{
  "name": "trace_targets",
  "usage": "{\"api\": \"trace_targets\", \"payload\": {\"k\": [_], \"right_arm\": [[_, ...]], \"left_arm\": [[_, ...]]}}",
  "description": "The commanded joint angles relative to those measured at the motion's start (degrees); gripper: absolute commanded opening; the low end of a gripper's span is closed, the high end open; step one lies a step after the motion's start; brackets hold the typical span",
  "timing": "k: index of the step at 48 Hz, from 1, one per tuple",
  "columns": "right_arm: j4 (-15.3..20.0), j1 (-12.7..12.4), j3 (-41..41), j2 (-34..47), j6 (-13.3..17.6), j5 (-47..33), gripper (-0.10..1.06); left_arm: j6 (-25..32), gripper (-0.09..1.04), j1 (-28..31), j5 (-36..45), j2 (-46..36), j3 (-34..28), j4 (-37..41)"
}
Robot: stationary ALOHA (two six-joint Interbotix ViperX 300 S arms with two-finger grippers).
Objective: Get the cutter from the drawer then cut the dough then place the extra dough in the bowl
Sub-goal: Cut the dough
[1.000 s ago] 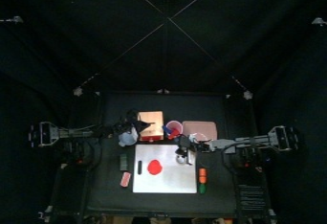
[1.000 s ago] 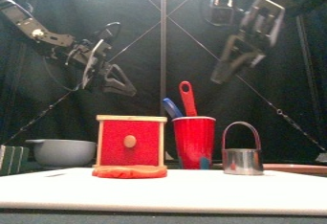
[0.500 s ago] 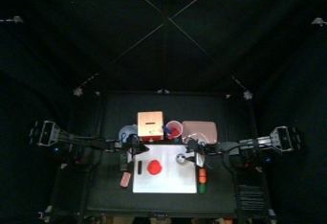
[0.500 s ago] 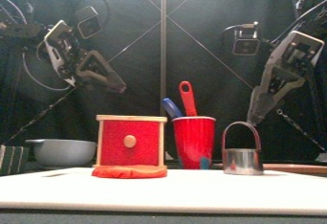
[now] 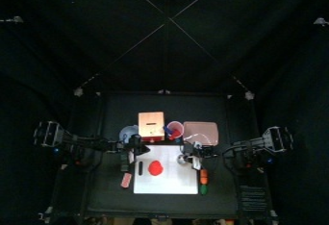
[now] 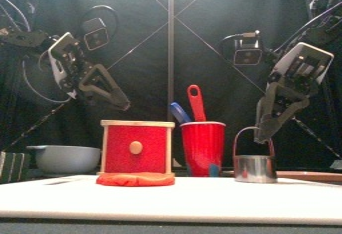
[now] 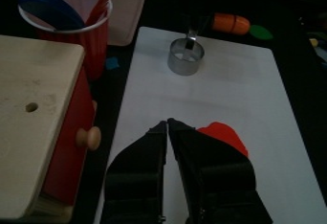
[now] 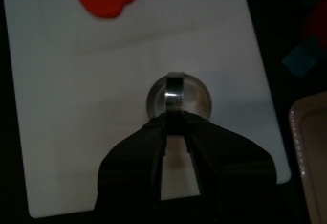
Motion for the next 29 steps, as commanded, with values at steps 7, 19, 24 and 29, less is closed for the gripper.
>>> {"api": "trace_targets", "payload": {"k": [7,19,24,29], "right_arm": [[-2.81,0.0,-7.38,-0.09,-0.26,1.41,0.59],[-7.03,1.67,-19.69,10.11,-0.88,1.76,0.59],[-7.82,2.9,-23.55,13.36,-0.62,1.85,0.59],[-7.82,4.22,-26.28,15.47,-0.62,2.2,0.59]], "left_arm": [[0.0,0.54,-0.09,-0.53,-0.35,0.44,0.0],[-0.09,0.54,-0.18,-0.53,-1.41,2.64,0.0],[-0.09,0.54,-0.26,-0.53,-2.64,3.6,0.0],[-0.09,0.54,-0.35,-0.53,-3.87,4.48,0.0]]}}
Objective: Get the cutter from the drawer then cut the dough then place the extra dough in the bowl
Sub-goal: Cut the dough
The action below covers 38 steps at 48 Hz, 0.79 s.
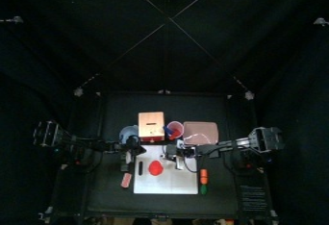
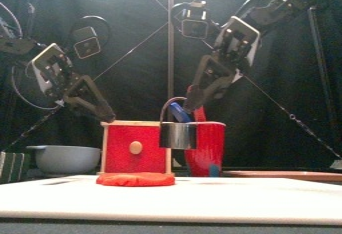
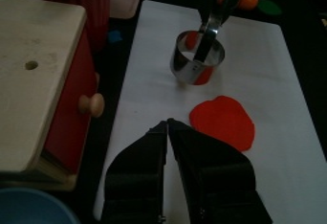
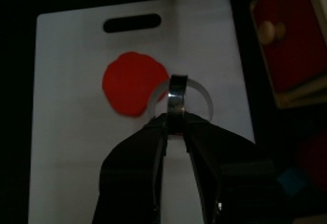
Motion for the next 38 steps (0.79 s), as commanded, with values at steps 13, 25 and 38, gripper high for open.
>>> {"api": "trace_targets", "payload": {"k": [13,25,38], "right_arm": [[1.23,2.55,-7.21,4.39,0.26,0.35,0.59],[2.55,3.16,-7.91,6.5,0.26,0.88,0.59],[2.37,2.9,-8.09,7.38,0.18,1.05,0.6]], "left_arm": [[-0.09,0.54,-0.7,-0.53,-1.93,0.7,0.0],[-0.09,0.54,-1.05,-0.44,-1.93,0.7,0.0],[-0.09,0.54,-1.05,-0.53,-1.93,0.79,0.0]]}}
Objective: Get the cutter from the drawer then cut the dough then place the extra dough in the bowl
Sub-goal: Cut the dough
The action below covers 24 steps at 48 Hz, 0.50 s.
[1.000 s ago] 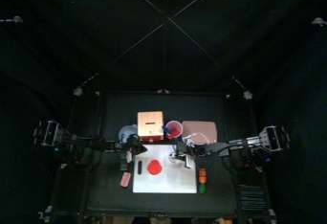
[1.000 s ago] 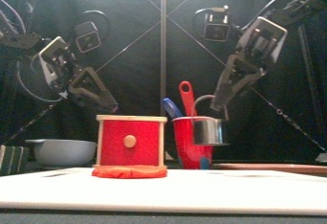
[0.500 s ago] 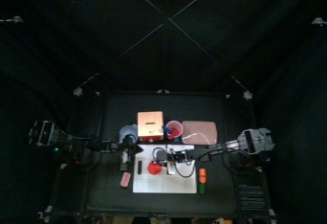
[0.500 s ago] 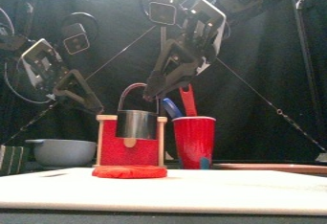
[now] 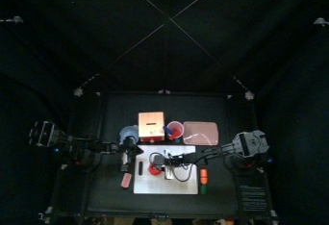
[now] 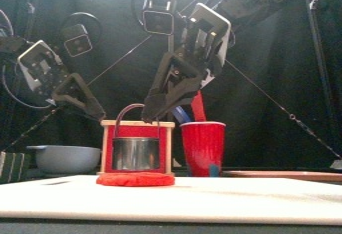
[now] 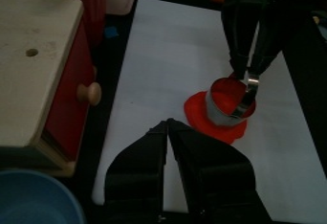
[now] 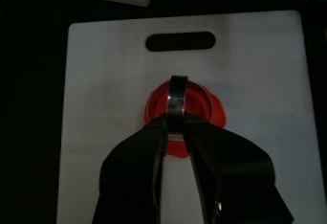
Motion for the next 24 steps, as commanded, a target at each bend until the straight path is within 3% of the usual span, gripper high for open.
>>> {"api": "trace_targets", "payload": {"k": [1,11,24], "right_arm": [[-0.09,-0.35,-1.41,-1.05,0.0,-0.18,0.6],[-0.18,-0.44,-1.23,-0.79,0.18,-0.26,0.63],[-0.26,-0.35,-1.41,-0.88,0.26,-0.18,0.77]], "left_arm": [[0.0,0.54,-0.09,-0.53,-0.53,-0.53,0.0],[0.0,0.54,-0.09,-0.53,-0.53,-0.53,0.0],[0.0,0.54,-0.35,-0.53,-0.53,-0.53,0.0]]}}
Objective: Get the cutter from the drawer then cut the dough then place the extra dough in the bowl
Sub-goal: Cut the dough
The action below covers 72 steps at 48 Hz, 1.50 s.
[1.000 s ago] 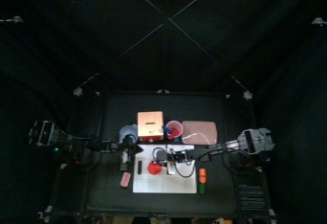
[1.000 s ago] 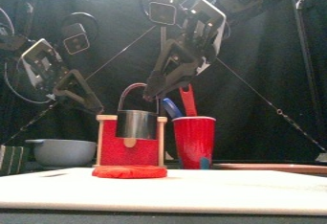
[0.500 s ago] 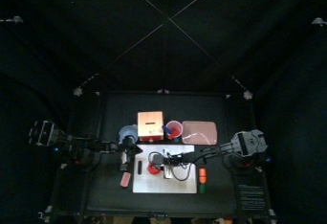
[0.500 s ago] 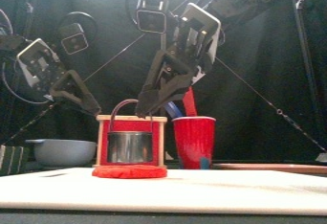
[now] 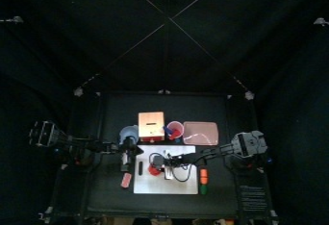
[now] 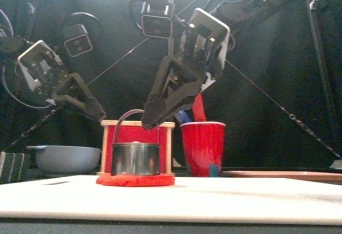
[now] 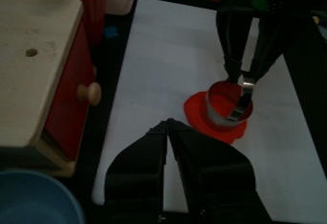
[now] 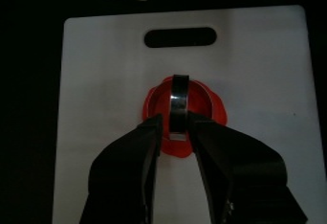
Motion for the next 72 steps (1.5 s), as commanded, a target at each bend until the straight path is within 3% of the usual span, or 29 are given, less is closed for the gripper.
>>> {"api": "trace_targets", "payload": {"k": [1,23,31,40,44,49,62,66,72], "right_arm": [[0.0,0.0,-1.23,-1.41,0.09,0.0,0.78],[-1.14,-0.26,0.62,-7.03,0.09,1.23,0.8],[0.62,-0.26,5.36,-13.1,0.53,0.44,0.8],[10.2,-1.14,20.04,-19.42,1.05,-19.95,0.8],[12.74,-0.7,23.64,-18.02,0.44,-30.76,0.8],[13.27,0.0,23.91,-13.45,0.18,-36.91,0.8],[11.87,1.58,20.04,-6.15,-0.35,-38.5,0.8],[13.62,1.76,20.13,-5.8,-2.99,-38.5,0.8],[20.48,3.08,20.48,-5.36,-9.67,-39.73,0.8]], "left_arm": [[-0.09,0.54,-0.26,-0.62,-0.53,-0.62,0.0],[0.35,0.54,-1.23,-1.67,-0.53,-0.62,0.18],[0.35,0.58,-5.19,-5.8,-0.53,0.0,3.08],[0.0,0.85,-7.12,-14.24,-0.09,2.55,0.88],[0.44,0.87,-8.53,-18.81,1.05,3.96,1.14],[0.35,0.86,-9.84,-22.94,4.83,4.39,1.85],[0.0,0.86,-12.04,-33.57,18.11,0.53,1.58],[0.0,0.86,-12.13,-35.24,20.13,-0.35,1.41],[-0.09,0.86,-12.3,-35.68,21.09,-1.14,1.32]]}}
